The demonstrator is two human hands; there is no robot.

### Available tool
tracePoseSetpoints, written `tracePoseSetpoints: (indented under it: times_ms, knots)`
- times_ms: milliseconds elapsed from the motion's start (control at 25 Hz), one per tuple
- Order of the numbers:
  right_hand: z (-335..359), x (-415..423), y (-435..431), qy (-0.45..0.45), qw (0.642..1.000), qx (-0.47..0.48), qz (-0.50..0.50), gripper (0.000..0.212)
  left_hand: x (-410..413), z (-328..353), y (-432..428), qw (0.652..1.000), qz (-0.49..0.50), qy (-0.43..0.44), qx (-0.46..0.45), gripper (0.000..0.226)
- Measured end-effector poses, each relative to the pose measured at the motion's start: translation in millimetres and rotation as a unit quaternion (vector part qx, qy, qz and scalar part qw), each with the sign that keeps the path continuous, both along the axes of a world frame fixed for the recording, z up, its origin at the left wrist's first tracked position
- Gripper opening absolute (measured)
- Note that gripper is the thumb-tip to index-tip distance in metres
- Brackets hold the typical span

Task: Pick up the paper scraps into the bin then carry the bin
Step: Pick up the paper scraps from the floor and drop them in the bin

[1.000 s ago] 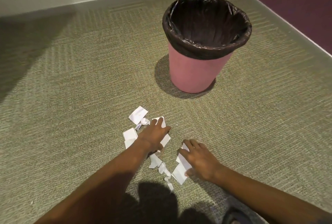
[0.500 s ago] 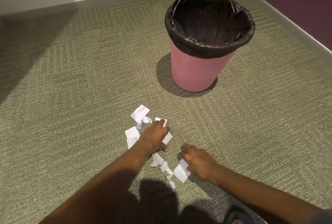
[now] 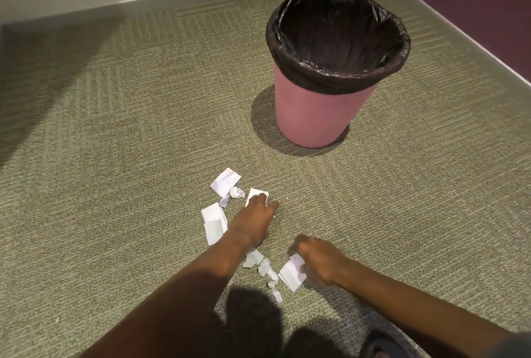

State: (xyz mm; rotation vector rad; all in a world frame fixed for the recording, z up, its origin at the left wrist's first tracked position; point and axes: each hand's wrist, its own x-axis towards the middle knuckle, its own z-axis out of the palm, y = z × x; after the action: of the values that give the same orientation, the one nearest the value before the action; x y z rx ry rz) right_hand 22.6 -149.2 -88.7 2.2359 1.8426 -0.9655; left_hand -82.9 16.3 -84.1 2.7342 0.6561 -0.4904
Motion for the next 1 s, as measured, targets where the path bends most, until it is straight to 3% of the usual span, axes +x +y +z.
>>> tracePoseSetpoints:
  times_ms: [400, 720, 880, 1000]
  knots:
    - [-7, 1, 2, 0.022, 0.999, -0.027, -0.035, 0.050, 5, 2, -2, 0.995, 0.043, -0.056, 0.076, 0.047]
    - [8, 3, -8, 0.057, 0.995, -0.006, -0.086, 0.039, 6, 6, -4, 0.989, 0.055, -0.100, 0.096, 0.039]
    - [52, 30, 10, 0.112, 0.971, 0.052, -0.203, 0.017, 29, 42, 0, 0.977, 0.090, -0.190, 0.046, 0.028]
    - [107, 55, 34, 0.154, 0.930, 0.160, -0.292, 0.011, 54, 95, 17, 0.935, 0.188, -0.300, 0.003, 0.029]
